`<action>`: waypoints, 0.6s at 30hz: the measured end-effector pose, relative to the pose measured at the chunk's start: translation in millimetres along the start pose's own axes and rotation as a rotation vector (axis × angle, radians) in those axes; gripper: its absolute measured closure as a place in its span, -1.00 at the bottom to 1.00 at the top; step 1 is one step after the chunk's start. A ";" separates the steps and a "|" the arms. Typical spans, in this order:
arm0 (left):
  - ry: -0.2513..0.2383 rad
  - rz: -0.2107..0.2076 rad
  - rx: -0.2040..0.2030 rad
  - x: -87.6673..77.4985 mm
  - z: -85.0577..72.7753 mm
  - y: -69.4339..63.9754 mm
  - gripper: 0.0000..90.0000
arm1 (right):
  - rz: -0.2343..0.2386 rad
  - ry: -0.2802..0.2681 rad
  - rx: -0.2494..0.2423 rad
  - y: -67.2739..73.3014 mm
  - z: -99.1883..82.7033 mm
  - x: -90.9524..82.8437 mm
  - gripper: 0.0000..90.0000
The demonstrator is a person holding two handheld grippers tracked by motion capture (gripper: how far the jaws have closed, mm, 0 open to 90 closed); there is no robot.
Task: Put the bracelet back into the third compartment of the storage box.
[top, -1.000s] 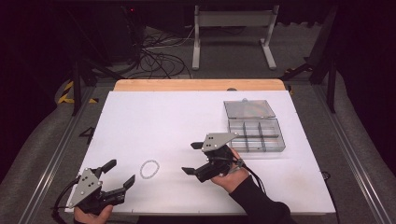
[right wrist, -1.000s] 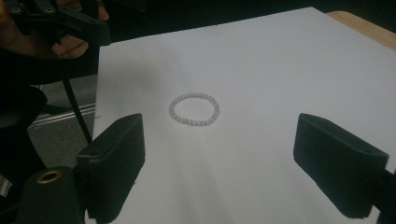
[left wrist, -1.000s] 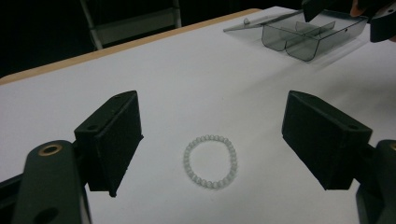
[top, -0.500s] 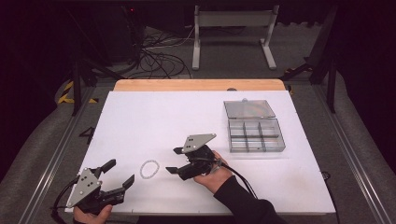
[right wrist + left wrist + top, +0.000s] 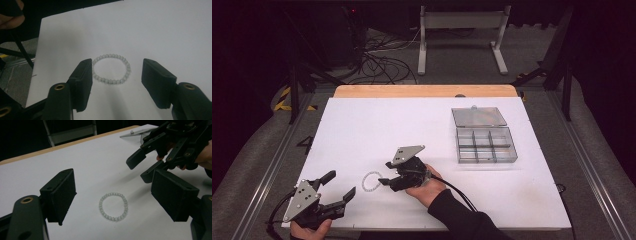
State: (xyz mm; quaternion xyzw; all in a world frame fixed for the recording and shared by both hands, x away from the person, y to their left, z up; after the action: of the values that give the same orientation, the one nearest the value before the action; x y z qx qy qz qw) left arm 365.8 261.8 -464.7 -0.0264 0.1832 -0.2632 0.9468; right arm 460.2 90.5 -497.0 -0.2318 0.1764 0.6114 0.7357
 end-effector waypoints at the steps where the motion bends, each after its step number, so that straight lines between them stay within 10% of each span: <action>1: -0.001 0.001 0.000 0.0 0.0 0.1 -0.54 | 0.002 0.001 0.007 -0.3 -0.6 2.5 -0.04; 18: 0.004 -0.004 -0.006 0.8 -1.1 -0.4 -0.54 | -0.030 0.054 0.004 -8.3 -10.6 37.7 0.20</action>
State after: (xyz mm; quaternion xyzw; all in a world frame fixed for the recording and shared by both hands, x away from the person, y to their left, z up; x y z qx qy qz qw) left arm 365.8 261.0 -465.9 -0.0291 0.1857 -0.2644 0.9459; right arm 475.8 114.3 -525.3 -0.2493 0.1941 0.5934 0.7403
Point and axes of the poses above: each handheld gripper's, and its own axes: x roughly forward along the jaws, z roughly out of its top, y roughly to its left, the point moved 7 cm from there along x, roughly forward along the jaws, and after that the axes turned 13 degrees about -x, right-handed, at the moved point
